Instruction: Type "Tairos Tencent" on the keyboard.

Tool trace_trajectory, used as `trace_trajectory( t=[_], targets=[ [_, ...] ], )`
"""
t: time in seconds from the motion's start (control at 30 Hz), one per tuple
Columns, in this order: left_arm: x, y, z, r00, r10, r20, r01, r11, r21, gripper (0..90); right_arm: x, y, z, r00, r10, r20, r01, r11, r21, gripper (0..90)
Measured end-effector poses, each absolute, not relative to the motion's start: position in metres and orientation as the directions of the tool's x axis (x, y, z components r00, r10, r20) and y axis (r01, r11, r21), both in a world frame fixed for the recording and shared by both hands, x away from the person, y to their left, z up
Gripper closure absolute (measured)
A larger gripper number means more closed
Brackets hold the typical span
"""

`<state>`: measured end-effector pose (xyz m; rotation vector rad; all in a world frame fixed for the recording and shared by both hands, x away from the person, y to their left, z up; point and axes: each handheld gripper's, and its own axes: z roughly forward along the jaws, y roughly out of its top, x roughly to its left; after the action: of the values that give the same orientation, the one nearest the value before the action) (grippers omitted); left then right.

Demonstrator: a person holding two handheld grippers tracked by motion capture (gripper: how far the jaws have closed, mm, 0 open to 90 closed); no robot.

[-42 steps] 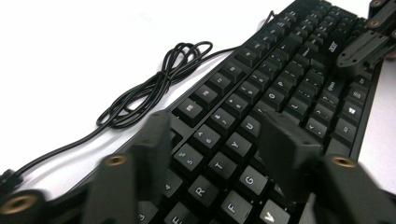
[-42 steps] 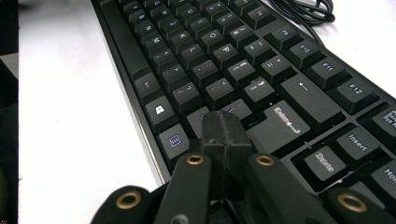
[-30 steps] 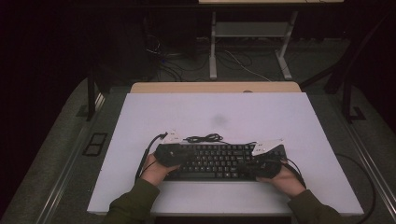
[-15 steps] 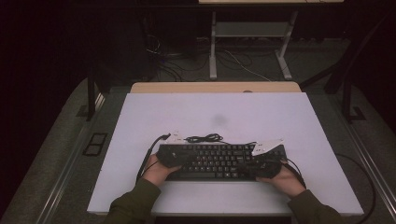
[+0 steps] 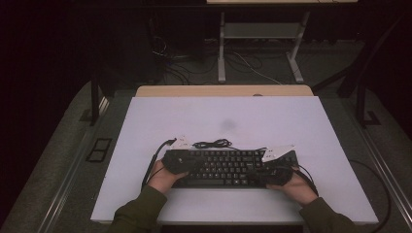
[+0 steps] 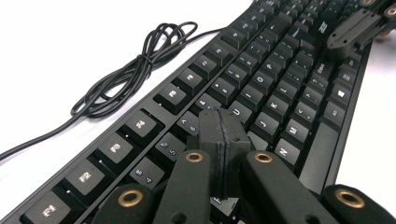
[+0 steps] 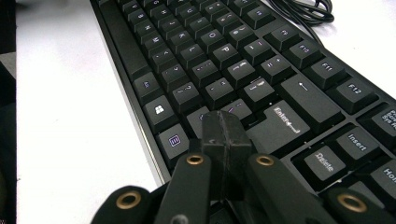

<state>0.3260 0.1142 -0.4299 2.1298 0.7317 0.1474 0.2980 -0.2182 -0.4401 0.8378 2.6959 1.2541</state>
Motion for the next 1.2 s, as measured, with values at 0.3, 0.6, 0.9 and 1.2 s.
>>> trace_trajectory(
  t=[0.3,0.6,0.9,1.2],
  targets=[
    [0.3256,0.1155,-0.4284,0.813,0.56,-0.158,0.452,-0.436,0.778,73.5,0.2975,-0.2185,-0.4391,-0.852,0.492,0.179,0.452,0.52,0.725,89.7],
    [0.3247,0.1139,-0.4284,0.818,0.55,-0.17,0.45,-0.427,0.784,50.6,0.2975,-0.2217,-0.4329,-0.842,0.501,0.198,0.452,0.457,0.766,86.3],
    [0.3229,0.1115,-0.4289,0.825,0.537,-0.174,0.445,-0.428,0.786,36.0,0.3015,-0.2231,-0.4326,-0.819,0.53,0.22,0.469,0.397,0.789,47.6],
    [0.3205,0.1124,-0.4288,0.824,0.541,-0.167,0.442,-0.431,0.787,33.5,0.3031,-0.2207,-0.433,-0.796,0.571,0.201,0.469,0.371,0.801,30.0]
  ],
)
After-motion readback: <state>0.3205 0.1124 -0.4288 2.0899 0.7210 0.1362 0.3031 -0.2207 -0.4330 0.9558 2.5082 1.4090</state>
